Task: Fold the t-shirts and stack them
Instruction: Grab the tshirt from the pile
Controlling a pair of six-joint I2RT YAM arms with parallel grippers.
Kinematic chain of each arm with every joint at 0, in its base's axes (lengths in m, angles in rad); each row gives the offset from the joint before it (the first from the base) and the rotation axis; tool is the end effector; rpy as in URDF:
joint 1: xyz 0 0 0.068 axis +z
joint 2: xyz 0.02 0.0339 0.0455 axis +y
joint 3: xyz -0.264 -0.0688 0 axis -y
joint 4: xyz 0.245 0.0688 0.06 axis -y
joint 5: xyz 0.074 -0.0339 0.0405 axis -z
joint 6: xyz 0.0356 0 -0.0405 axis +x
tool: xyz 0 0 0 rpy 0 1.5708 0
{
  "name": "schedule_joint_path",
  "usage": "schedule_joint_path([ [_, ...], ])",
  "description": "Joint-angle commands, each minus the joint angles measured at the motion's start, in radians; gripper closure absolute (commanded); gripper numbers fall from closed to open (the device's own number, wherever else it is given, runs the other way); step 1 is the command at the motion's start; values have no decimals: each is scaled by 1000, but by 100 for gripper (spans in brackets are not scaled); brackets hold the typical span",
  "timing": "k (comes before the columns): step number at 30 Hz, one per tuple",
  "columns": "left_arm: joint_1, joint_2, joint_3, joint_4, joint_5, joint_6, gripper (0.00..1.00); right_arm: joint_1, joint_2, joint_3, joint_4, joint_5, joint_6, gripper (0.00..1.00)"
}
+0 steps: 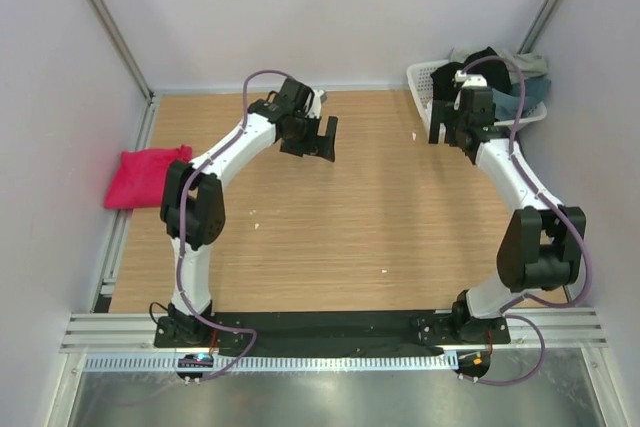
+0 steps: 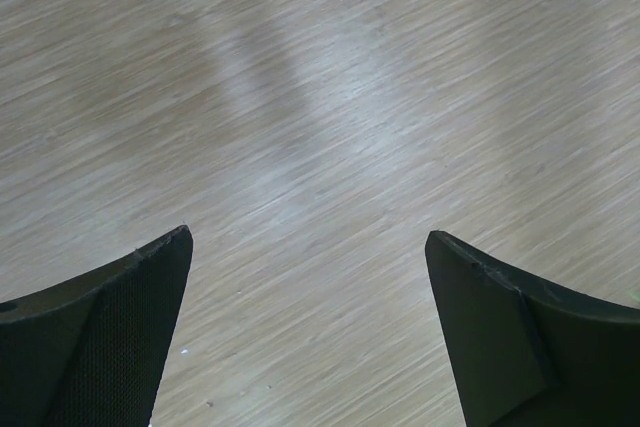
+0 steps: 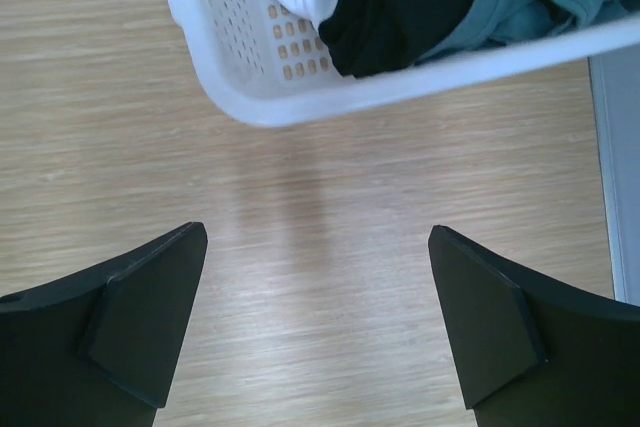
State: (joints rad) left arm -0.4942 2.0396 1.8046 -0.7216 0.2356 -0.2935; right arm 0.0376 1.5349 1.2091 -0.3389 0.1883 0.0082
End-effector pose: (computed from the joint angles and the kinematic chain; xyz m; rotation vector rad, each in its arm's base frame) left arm 0.3958 -0.2227 0.2616 0.3574 2.5757 -0.6002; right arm 0.3476 0.0064 0.2885 0.0696 2.2270 -0.1853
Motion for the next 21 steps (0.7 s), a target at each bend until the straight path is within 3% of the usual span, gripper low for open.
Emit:
schedule_joint_path([
  [1,-49,7,91,-25,-7,50,1,-24,50,201,-24,-117,-4,0],
  [7,-69,25,156,-70,79,109,1,-73,149,378,-29,-96,-59,0],
  [15,-63,16,91,-42,-122,96,0,-154,355,549,-40,-70,-71,0],
  [21,-46,16,78,-35,-111,90,0,-154,450,602,-32,-73,-99,0],
])
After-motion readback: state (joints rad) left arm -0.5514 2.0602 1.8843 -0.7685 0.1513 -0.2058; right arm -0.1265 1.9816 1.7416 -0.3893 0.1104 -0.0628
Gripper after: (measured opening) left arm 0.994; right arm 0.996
